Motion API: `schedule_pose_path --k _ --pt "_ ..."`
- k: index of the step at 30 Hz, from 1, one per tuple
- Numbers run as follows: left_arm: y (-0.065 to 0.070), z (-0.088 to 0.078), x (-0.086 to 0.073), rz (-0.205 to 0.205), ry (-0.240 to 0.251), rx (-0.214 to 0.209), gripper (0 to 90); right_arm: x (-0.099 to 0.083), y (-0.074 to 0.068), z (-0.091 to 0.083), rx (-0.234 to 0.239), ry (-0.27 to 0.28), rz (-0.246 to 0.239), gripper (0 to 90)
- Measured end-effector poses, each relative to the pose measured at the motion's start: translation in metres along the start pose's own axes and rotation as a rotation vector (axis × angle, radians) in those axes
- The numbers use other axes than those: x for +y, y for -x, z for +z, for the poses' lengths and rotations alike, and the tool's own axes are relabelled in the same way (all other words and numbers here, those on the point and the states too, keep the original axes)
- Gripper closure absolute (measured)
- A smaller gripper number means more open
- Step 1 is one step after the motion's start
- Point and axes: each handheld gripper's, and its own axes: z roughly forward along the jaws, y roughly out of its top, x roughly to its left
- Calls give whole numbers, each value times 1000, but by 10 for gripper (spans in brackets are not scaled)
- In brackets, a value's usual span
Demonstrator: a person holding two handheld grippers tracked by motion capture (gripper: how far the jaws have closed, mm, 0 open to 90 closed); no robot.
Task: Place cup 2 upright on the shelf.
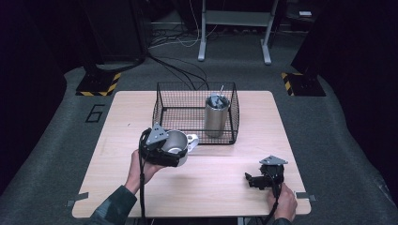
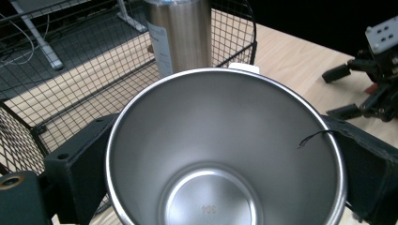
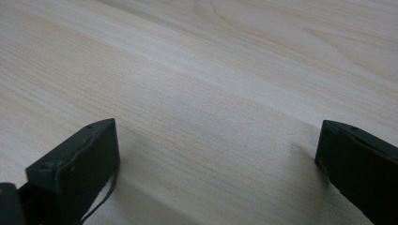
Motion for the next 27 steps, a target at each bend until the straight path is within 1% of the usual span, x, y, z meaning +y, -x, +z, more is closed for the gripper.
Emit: schedule_pose_path --k 3,5,6,8,10,12,16,19,20,24,25,27 --pt "-2 0 3 -10 11 -1 60 0 0 0 0 0 0 0" --pt "-3 -1 8 -3 9 -2 60 0 0 0 0 0 0 0" --pt "-4 -1 9 -6 16 2 60 0 0 0 0 0 0 0" --pt "-7 0 16 1 17 9 60 0 0 0 0 0 0 0" --pt "-8 1 18 -1 18 6 60 0 0 0 -1 1 1 0" --pt "-11 1 25 12 20 14 60 0 0 0 0 0 2 0" --pt "-13 2 31 10 22 19 60 0 0 0 0 0 1 0" --pt "-17 2 36 20 15 21 60 0 0 0 2 -1 -3 0" --pt "-19 3 38 17 19 29 60 0 0 0 0 0 1 0" --pt "-24 5 41 6 25 31 60 0 0 0 0 0 0 0" --pt "-28 5 43 -4 25 33 60 0 0 0 0 0 0 0" --pt "-30 6 45 0 20 30 60 0 0 0 0 0 0 0"
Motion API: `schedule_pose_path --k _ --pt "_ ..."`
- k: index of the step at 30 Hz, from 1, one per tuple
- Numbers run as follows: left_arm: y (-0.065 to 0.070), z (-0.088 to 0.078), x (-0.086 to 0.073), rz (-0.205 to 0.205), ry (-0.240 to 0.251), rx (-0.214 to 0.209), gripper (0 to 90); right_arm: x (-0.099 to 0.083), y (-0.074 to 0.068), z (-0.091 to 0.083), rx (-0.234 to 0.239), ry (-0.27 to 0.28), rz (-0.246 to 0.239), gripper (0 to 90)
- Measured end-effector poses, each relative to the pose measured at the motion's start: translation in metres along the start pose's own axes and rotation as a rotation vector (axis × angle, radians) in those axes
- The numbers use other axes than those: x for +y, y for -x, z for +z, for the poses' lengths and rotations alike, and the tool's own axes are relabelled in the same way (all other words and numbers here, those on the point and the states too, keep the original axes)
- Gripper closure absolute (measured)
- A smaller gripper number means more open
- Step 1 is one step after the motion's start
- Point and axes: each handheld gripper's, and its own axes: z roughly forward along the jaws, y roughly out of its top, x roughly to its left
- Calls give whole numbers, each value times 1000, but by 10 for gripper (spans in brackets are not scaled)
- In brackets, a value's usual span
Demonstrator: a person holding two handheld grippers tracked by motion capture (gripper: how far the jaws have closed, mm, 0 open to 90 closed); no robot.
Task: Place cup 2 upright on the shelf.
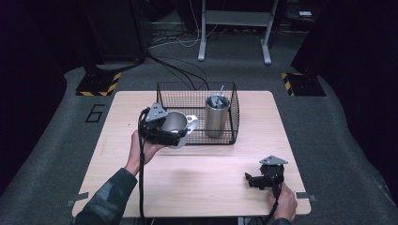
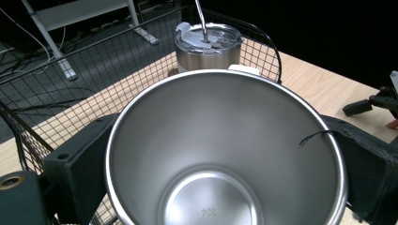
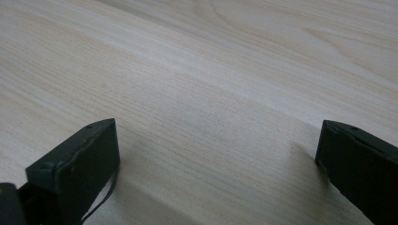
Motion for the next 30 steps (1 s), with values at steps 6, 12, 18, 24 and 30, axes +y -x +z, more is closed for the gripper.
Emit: schedule_pose_path --k 6,12,18,24,30 --pt "-7 4 8 -3 4 21 60 0 0 0 0 -1 1 0" --pt "-15 9 14 -15 12 37 60 0 0 0 0 0 1 0" --pt "-21 15 19 -15 9 48 60 0 0 0 2 -1 -2 0" --pt "-29 24 21 -12 -9 69 60 0 0 0 0 0 0 0" --pt "-38 32 24 -31 -6 83 60 0 0 0 0 0 1 0"
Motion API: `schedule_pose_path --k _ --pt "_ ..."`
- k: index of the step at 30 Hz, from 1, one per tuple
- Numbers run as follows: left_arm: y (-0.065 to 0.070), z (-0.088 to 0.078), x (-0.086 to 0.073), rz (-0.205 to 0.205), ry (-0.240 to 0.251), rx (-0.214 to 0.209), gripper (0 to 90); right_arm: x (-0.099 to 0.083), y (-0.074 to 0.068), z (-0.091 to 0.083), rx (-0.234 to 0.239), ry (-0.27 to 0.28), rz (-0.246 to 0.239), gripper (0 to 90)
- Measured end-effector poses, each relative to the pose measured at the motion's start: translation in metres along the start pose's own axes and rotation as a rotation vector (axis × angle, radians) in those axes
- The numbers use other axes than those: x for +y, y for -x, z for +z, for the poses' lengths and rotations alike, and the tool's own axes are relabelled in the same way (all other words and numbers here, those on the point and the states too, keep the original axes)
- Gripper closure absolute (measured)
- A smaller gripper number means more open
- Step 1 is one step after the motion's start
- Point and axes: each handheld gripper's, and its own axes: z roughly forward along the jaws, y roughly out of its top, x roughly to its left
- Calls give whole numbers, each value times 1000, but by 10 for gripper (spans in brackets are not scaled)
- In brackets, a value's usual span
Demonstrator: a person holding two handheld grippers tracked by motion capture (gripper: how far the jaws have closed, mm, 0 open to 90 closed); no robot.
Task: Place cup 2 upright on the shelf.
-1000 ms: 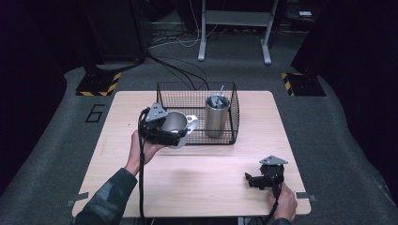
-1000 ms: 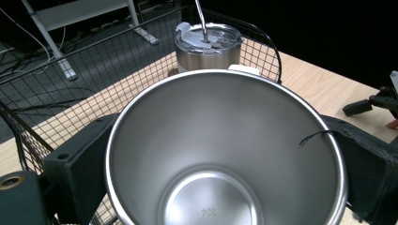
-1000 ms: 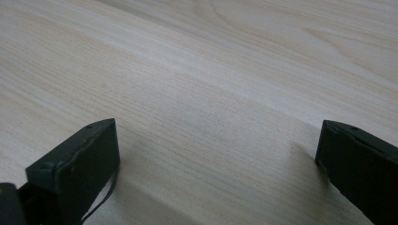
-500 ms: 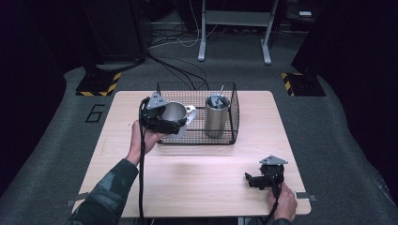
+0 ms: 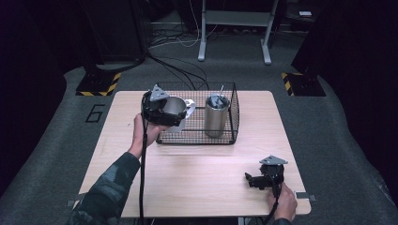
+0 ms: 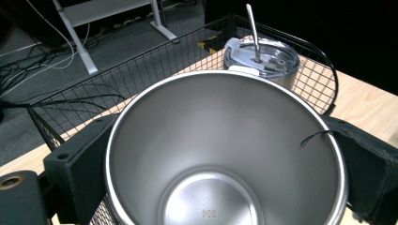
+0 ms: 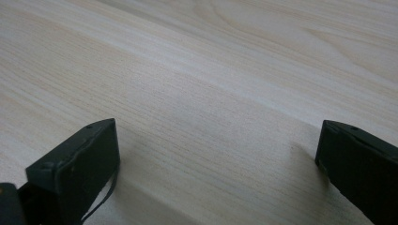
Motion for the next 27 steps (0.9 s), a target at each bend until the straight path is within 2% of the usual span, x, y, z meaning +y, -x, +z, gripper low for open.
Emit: schedule_pose_path --k 8,9,19,22,27 --pt "-4 10 5 -13 2 11 59 0 0 0 0 1 -1 0" --pt "-6 13 6 -25 3 10 60 0 0 0 0 0 0 0" --pt "-18 27 8 -42 -8 34 60 0 0 0 -2 2 3 0" --pt "-23 32 7 -62 -4 42 60 0 0 0 -2 3 3 0" --pt "-28 43 5 -75 -24 54 60 0 0 0 -3 3 4 0"
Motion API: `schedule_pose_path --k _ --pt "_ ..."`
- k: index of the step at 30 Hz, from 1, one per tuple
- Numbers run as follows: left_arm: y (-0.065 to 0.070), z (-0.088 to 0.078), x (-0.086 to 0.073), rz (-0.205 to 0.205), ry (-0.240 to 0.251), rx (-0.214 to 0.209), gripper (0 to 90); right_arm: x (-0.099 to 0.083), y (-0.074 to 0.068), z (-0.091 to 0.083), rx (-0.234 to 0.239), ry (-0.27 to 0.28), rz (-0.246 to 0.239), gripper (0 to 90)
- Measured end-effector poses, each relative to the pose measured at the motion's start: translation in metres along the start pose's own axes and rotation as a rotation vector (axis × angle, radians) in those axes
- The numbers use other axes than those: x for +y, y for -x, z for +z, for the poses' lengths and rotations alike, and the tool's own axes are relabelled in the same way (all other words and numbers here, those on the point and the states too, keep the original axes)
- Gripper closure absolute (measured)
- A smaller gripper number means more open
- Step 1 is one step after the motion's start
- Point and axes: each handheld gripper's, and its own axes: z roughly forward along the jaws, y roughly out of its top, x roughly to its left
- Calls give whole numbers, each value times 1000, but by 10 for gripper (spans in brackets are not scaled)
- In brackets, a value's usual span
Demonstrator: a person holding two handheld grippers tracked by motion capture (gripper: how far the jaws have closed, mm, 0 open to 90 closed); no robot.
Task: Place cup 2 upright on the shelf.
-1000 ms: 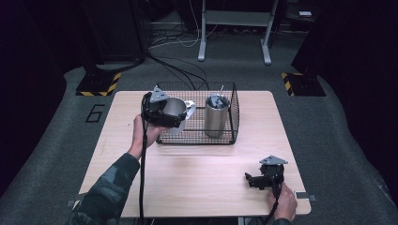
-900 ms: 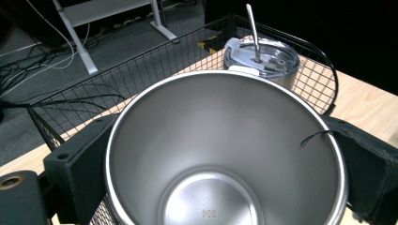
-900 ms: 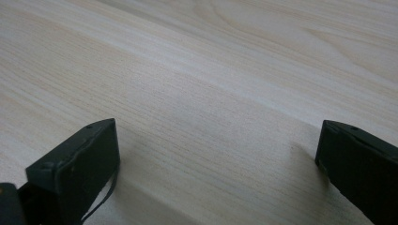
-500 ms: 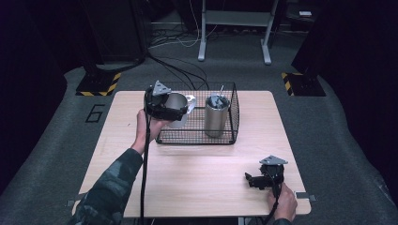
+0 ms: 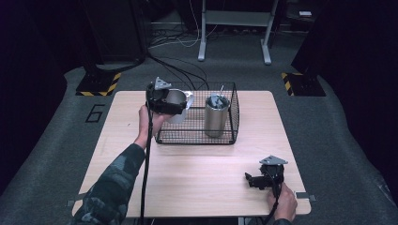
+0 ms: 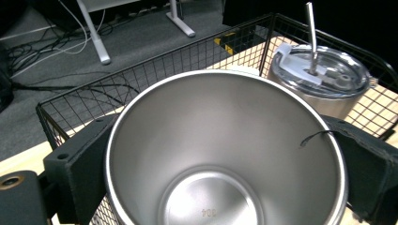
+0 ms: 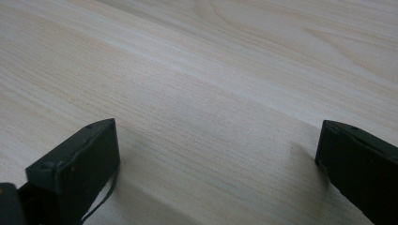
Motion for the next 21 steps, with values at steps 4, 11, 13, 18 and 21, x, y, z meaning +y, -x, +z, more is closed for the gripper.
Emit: schedule_pose_path --k 4,11,13,18,21 --pt "-2 9 -1 -4 -15 10 60 0 0 0 3 -2 -4 0" --pt "-4 23 0 -27 -29 15 59 0 0 0 4 -2 -6 0" --pt "-4 26 2 -29 -31 17 59 0 0 0 3 -2 -6 0" --pt "-2 36 5 -17 -42 24 59 0 0 0 0 0 0 0" --pt "-1 41 4 -13 -56 27 60 0 0 0 3 -2 -4 0"
